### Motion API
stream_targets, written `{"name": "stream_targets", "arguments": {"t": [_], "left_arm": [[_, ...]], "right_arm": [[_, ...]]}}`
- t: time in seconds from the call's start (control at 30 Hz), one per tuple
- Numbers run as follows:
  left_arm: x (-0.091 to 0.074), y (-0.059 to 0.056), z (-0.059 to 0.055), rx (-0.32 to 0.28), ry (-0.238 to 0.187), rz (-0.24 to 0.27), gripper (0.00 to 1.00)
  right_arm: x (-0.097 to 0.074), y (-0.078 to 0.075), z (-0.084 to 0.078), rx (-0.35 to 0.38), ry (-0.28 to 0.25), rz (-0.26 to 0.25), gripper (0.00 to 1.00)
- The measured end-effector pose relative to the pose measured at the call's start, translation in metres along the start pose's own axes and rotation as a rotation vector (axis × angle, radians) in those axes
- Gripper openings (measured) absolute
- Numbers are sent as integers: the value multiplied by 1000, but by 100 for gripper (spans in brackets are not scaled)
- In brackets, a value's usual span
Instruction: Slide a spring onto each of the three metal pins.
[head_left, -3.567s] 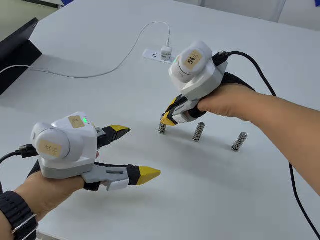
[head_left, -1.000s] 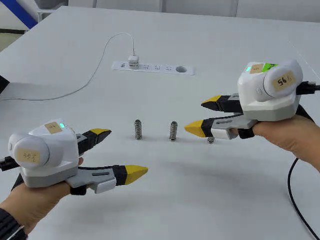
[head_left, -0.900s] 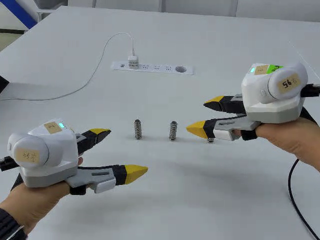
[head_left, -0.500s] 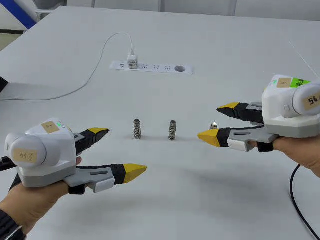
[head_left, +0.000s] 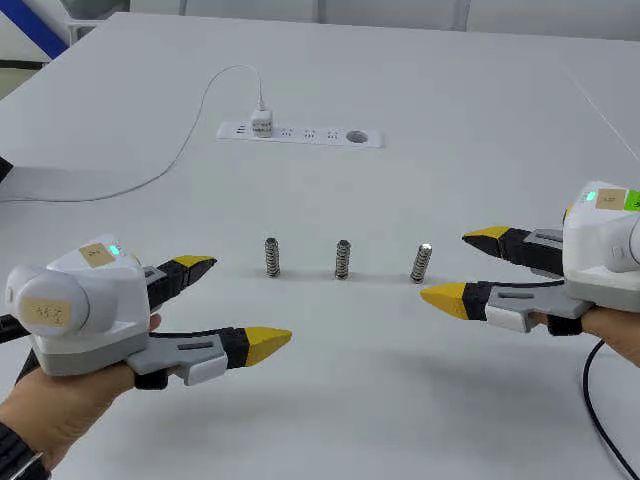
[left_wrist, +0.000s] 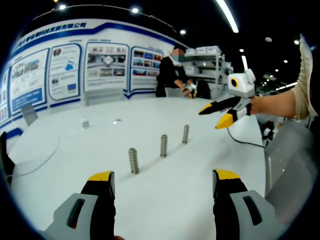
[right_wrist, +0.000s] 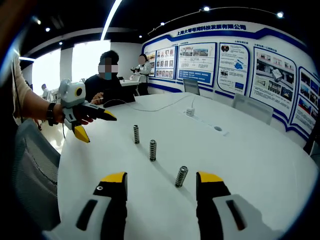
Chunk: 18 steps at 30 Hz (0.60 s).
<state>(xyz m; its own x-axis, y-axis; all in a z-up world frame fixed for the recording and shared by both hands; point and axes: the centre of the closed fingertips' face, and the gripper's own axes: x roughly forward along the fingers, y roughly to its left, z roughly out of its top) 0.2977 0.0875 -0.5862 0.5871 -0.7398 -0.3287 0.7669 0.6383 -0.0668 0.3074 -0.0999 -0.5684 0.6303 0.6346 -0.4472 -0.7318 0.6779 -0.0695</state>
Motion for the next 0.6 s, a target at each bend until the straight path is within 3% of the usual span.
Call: {"name": "stream_targets", "arguments": {"t": [0.6], "left_arm": [[1,-1,-2,-7,0,1,81]], "right_arm": [[-7,4,-19,63,-13,-9,62]]}}
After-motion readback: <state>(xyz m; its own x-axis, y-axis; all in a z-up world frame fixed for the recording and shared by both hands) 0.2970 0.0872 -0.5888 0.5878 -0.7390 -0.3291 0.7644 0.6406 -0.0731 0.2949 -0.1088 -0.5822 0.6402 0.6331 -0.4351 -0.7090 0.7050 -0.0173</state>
